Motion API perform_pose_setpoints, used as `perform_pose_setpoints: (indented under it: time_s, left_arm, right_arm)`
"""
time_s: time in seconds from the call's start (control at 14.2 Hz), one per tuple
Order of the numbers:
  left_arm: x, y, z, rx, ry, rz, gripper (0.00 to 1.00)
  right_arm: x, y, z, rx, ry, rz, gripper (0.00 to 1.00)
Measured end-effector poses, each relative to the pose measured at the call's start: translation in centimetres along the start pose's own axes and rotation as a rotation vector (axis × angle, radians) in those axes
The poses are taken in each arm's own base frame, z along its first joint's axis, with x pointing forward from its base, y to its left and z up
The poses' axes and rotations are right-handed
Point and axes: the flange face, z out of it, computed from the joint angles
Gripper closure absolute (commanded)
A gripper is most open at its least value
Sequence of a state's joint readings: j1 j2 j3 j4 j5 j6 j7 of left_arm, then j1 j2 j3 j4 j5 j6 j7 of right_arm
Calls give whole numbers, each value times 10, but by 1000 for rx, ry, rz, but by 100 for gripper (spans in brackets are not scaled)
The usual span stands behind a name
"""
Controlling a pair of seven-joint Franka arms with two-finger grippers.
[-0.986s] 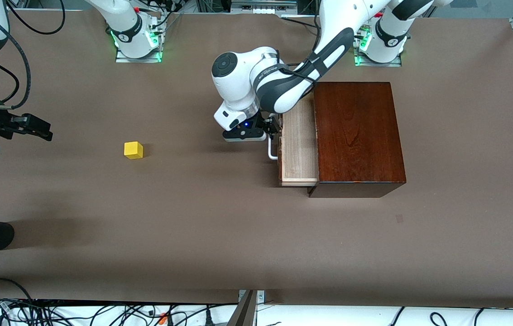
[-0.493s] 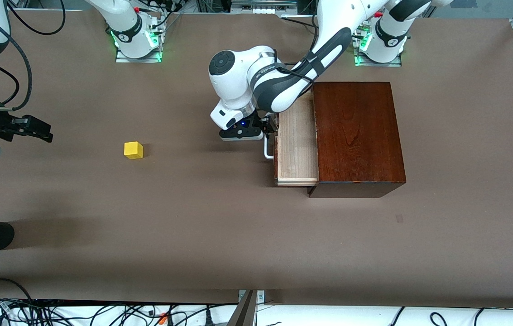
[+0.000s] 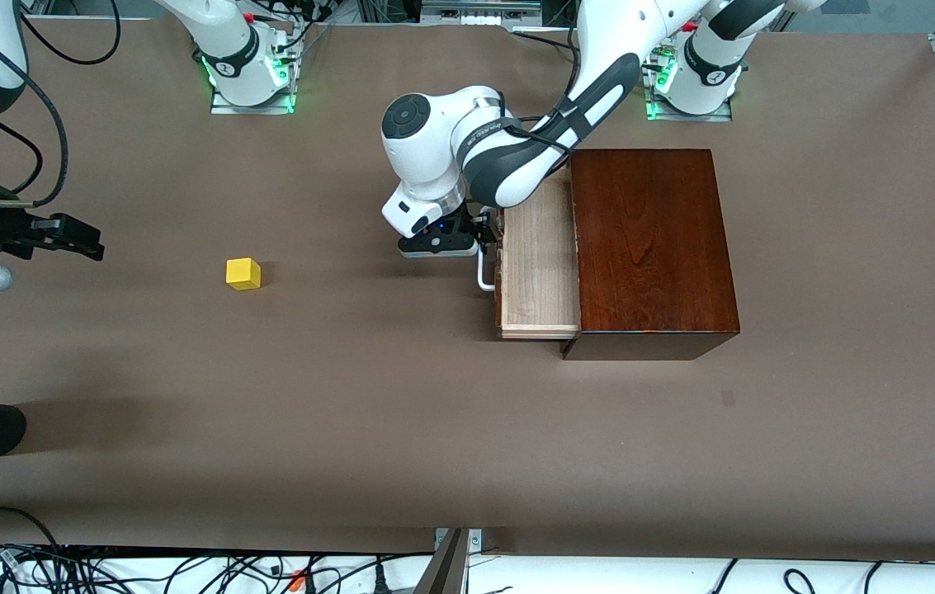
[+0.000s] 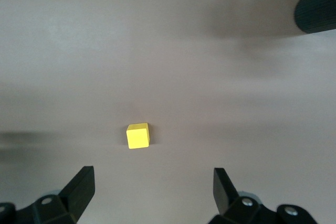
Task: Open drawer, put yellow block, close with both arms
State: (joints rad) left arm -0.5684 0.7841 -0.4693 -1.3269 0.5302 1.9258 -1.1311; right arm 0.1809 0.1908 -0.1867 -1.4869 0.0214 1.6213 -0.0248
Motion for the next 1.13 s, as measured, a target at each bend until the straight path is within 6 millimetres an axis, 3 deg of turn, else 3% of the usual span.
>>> perform_pose_setpoints:
  time_s: [0.21, 0.49, 0.7, 0.85, 0.99, 1.13]
  left_arm:
    - [0, 4, -12, -33, -23, -14, 0]
    - [-7, 18, -63, -67, -32, -12, 0]
    - [2, 7, -90, -75, -77, -10, 0]
    - [33, -37, -137, -114, -118, -23, 0]
    - [68, -111, -191, -147, -142, -43, 0]
    - [90, -191, -235, -172, -142, -60, 0]
  right_arm:
    - [-1, -4, 7, 36, -14, -47, 0]
    - [-1, -5, 9, 41, -16, -57, 0]
    - [0, -5, 18, 42, -18, -58, 0]
    - [2, -5, 36, 42, -19, -57, 0]
    - [3, -6, 56, 41, -17, -56, 0]
    - [5, -9, 78, 40, -14, -58, 0]
